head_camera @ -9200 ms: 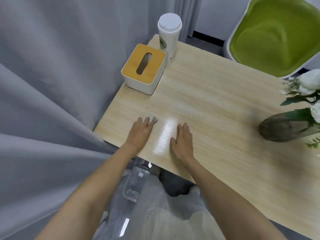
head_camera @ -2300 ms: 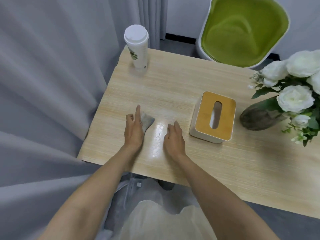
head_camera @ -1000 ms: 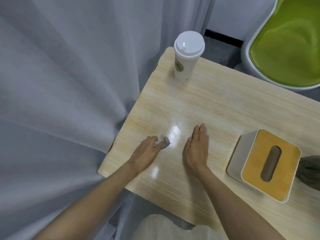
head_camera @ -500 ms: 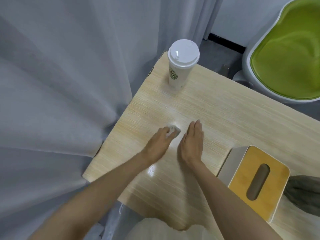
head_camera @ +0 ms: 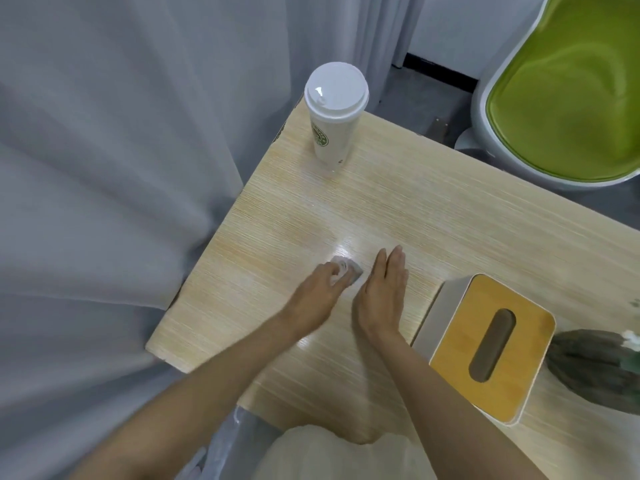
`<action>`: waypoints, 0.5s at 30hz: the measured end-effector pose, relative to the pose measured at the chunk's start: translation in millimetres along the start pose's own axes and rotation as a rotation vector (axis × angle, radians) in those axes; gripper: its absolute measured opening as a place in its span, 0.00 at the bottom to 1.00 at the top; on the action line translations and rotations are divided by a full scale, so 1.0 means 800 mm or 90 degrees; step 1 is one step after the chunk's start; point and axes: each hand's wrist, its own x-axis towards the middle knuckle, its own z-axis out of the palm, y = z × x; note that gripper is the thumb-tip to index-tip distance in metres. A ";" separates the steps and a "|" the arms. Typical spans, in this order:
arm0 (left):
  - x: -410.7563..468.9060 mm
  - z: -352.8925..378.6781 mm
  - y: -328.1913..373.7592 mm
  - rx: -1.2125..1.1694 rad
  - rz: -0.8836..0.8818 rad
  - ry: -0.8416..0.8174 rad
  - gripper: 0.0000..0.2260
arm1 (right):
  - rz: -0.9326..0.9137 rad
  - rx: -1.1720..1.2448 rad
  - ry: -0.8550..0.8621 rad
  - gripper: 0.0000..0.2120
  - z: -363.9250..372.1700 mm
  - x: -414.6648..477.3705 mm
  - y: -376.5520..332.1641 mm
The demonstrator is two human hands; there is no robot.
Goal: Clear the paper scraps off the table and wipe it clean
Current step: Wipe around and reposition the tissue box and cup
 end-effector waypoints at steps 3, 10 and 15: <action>0.034 -0.065 -0.027 0.210 0.017 -0.052 0.19 | 0.018 -0.023 -0.009 0.35 -0.008 -0.005 0.008; 0.063 -0.067 -0.020 -0.250 -0.132 0.391 0.15 | 0.036 0.016 -0.032 0.37 -0.020 -0.022 0.025; 0.005 0.022 0.002 0.092 0.036 -0.113 0.21 | 0.107 0.090 -0.030 0.27 -0.023 -0.010 0.012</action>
